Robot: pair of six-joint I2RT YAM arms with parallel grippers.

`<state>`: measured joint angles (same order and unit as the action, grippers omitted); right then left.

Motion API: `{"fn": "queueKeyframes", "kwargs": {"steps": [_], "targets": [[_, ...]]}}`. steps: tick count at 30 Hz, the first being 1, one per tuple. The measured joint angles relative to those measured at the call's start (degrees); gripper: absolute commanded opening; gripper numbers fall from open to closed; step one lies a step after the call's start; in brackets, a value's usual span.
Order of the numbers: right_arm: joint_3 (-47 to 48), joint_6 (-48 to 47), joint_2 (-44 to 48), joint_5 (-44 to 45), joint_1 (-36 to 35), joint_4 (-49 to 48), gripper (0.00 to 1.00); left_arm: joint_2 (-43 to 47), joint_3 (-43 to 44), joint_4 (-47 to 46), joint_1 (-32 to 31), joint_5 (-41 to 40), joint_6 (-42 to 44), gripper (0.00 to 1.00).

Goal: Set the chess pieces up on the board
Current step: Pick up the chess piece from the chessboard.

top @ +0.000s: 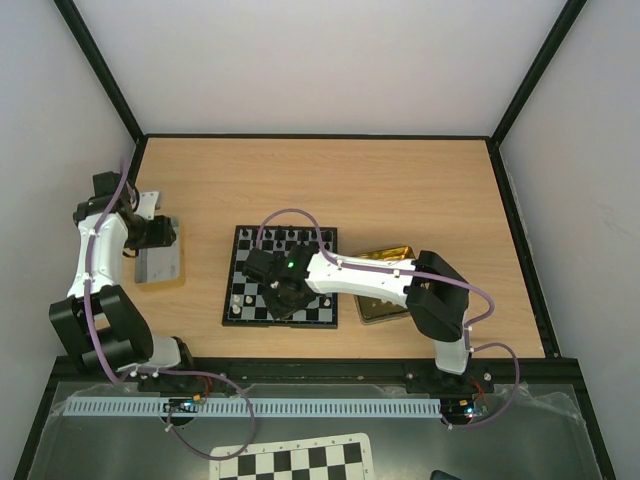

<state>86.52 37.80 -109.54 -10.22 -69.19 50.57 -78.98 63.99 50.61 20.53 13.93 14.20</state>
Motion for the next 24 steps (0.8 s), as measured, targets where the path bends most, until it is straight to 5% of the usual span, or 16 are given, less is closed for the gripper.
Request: {"fn": "queueKeyframes", "kwargs": {"steps": [24], "targets": [[-1.3, -0.3, -1.7, -0.4, 1.3, -1.4, 0.2, 0.3, 0.0, 0.1, -0.1, 0.2, 0.2, 0.55]]}}
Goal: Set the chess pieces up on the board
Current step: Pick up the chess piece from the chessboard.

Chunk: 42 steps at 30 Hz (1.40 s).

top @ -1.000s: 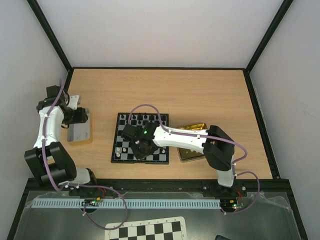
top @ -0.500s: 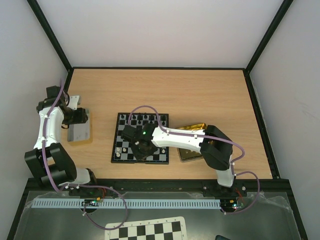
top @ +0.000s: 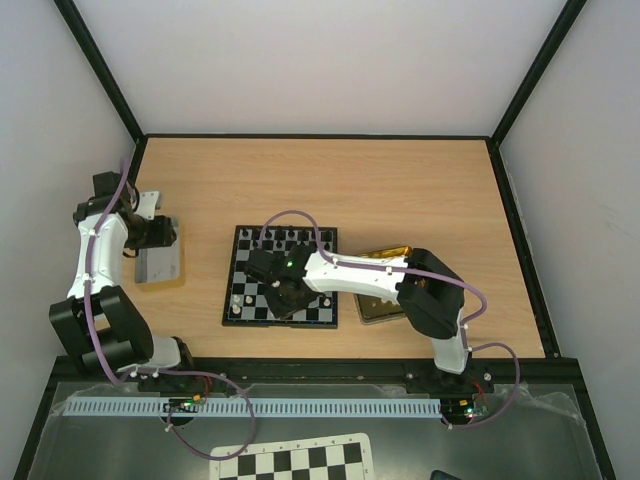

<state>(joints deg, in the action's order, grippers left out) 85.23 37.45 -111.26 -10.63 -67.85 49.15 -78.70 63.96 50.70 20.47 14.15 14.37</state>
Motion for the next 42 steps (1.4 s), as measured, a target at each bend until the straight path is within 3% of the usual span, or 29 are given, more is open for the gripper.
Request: {"fn": "queueKeyframes", "kwargs": {"steps": [21, 42], "targets": [[-0.3, -1.3, -1.2, -1.0, 0.9, -0.7, 0.02, 0.0, 0.0, 0.0, -0.1, 0.0, 0.1, 0.55], [3.3, -2.3, -1.2, 1.2, 1.9, 3.6, 0.02, 0.0, -0.3, 0.0, -0.3, 0.1, 0.6, 0.55]]}}
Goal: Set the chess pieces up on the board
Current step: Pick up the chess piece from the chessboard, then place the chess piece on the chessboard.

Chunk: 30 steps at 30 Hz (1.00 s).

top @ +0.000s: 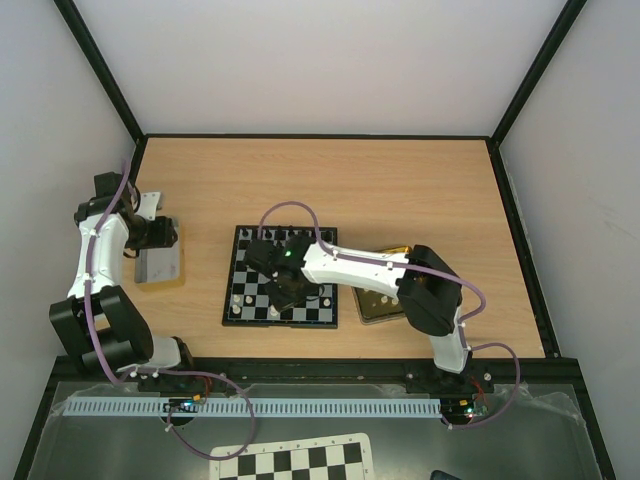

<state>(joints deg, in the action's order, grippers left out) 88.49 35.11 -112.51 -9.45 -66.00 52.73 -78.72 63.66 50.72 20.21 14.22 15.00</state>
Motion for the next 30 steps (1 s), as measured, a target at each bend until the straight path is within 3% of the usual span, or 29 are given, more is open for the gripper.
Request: {"fn": "queueKeyframes", "kwargs": {"steps": [14, 30], "targets": [[28.0, -2.4, -7.9, 5.0, -0.5, 14.2, 0.02, 0.0, 0.0, 0.0, 0.0, 1.0, 0.0, 0.55], [31.9, -3.2, -13.7, 1.9, -4.6, 16.8, 0.02, 0.2, 0.0, 0.0, 0.0, 2.1, 0.0, 0.55]]}}
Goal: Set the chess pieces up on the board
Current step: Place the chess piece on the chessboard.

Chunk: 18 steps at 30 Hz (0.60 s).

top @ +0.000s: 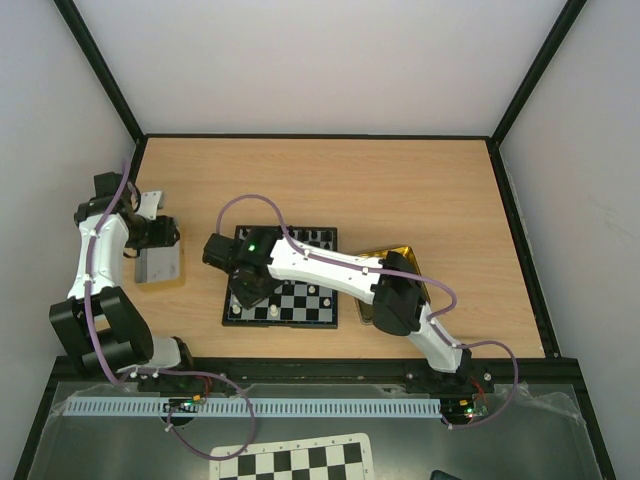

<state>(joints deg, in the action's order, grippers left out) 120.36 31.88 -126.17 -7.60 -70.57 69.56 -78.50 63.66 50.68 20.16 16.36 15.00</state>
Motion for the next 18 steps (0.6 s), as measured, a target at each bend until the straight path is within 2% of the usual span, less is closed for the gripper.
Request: {"fn": "queueKeyframes", "kwargs": {"steps": [18], "targets": [[-2.0, 0.0, -3.5, -1.6, -0.3, -4.3, 0.02, 0.0, 0.0, 0.0, 0.0, 0.1, -0.5, 0.59]]}}
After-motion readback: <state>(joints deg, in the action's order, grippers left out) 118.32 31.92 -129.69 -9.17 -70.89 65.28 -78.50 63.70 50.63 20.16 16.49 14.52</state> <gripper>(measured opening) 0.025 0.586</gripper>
